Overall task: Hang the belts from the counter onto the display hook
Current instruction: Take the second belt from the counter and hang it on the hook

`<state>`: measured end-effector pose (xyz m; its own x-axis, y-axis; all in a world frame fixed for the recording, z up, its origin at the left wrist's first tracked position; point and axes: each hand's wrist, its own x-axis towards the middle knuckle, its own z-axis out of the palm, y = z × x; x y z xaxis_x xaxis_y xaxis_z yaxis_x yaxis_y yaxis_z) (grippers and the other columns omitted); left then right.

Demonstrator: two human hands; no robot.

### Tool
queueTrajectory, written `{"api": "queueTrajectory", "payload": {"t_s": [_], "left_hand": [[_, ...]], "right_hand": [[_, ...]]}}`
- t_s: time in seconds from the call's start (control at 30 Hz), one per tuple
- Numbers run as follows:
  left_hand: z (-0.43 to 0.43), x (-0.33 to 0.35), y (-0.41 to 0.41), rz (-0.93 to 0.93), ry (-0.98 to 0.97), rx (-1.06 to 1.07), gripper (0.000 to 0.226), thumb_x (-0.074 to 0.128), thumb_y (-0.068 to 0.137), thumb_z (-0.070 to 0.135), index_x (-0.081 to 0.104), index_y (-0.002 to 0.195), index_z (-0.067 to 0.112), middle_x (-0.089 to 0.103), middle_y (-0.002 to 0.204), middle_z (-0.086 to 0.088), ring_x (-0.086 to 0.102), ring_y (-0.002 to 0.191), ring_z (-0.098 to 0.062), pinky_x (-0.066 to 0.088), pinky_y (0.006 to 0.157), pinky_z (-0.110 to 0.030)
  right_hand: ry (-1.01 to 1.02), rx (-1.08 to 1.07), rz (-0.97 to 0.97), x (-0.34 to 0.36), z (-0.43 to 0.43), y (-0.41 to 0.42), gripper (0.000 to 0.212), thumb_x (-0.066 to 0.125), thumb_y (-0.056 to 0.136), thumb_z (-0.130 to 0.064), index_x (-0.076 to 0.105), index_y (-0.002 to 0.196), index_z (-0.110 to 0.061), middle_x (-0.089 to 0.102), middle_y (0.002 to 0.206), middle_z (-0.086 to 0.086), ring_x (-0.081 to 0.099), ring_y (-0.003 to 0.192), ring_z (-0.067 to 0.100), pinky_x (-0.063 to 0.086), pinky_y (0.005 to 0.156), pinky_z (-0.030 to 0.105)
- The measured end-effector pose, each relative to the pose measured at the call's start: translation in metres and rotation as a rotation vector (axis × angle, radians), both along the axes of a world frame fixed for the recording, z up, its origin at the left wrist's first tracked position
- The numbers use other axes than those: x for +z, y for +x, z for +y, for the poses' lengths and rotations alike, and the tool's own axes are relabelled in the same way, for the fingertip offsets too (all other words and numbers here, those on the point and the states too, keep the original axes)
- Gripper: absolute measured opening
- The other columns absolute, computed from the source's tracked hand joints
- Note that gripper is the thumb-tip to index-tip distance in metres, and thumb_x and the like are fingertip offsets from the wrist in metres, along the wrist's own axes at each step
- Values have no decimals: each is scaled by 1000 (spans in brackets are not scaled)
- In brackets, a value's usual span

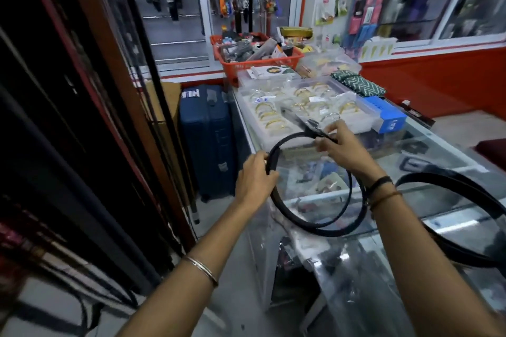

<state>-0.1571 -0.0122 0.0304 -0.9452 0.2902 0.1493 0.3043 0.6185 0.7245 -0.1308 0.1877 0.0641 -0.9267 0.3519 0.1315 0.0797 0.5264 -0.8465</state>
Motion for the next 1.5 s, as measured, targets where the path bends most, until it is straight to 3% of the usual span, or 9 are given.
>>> {"api": "queueTrajectory", "payload": {"t_s": [0.33, 0.5, 0.67, 0.77, 0.87, 1.1, 1.27, 1.4, 1.5], "left_hand": [[-121, 76, 22, 395, 165, 88, 27, 48, 96, 15, 54, 122, 11, 62, 120, -10, 58, 112, -28, 46, 91, -35], [-171, 160, 54, 364, 578, -7, 16, 48, 98, 31, 63, 104, 27, 66, 104, 15, 58, 98, 11, 42, 90, -11], [-213, 219, 81, 492, 781, 23, 21, 67, 80, 31, 57, 80, 12, 62, 77, -7, 61, 71, -17, 50, 67, -31], [-238, 241, 92, 537, 844, 39, 22, 68, 77, 28, 61, 84, 8, 66, 90, -24, 66, 85, -38, 56, 78, -54], [-259, 262, 97, 585, 899, 49, 12, 73, 80, 17, 63, 86, 17, 66, 85, -8, 68, 85, -27, 56, 86, -54], [-293, 314, 86, 681, 973, -22, 20, 70, 83, 7, 61, 95, 20, 68, 88, -6, 69, 82, -21, 60, 76, -40], [-303, 346, 76, 843, 888, -89, 45, 66, 86, 3, 53, 120, 30, 67, 80, -7, 69, 76, -20, 59, 72, -42], [-306, 367, 71, 920, 843, -104, 44, 63, 89, 6, 58, 122, 34, 66, 97, -23, 68, 84, -31, 60, 75, -46], [-308, 382, 64, 905, 825, -102, 35, 61, 90, 6, 64, 118, 27, 61, 94, -13, 65, 79, -18, 62, 72, -39]], "right_hand": [[-82, 88, 455, 96, -154, 45, 15, 60, 89, -28, 48, 90, -20, 57, 79, -7, 63, 73, 21, 49, 68, 41], [-45, 15, 657, 113, -242, 65, 18, 63, 87, -31, 49, 89, -20, 55, 70, -12, 53, 62, 5, 44, 60, 33], [18, -26, 920, 126, -316, 72, 31, 66, 81, -39, 56, 100, -17, 58, 90, -13, 55, 84, 3, 40, 70, 17], [25, 7, 1017, 144, -342, 68, 36, 65, 78, -44, 56, 100, -17, 53, 95, -19, 47, 88, -7, 37, 72, 7], [-94, 160, 1112, 168, -362, 62, 34, 71, 77, -37, 47, 99, -30, 55, 96, -26, 53, 90, -10, 36, 78, -1], [-292, 351, 1176, 229, -402, 39, 53, 63, 87, -27, 41, 136, -23, 52, 98, -48, 56, 87, -12, 43, 73, 6], [-311, 373, 1250, 259, -416, 31, 55, 58, 89, -33, 38, 140, -29, 46, 143, -16, 45, 129, 0, 40, 110, 32], [-301, 338, 1294, 280, -421, 28, 57, 55, 87, -46, 34, 140, -41, 43, 145, -19, 53, 99, -2, 47, 87, 28], [-285, 336, 1300, 296, -422, 23, 56, 57, 90, -36, 36, 142, -30, 43, 144, -15, 45, 131, 5, 41, 109, 38]]}}
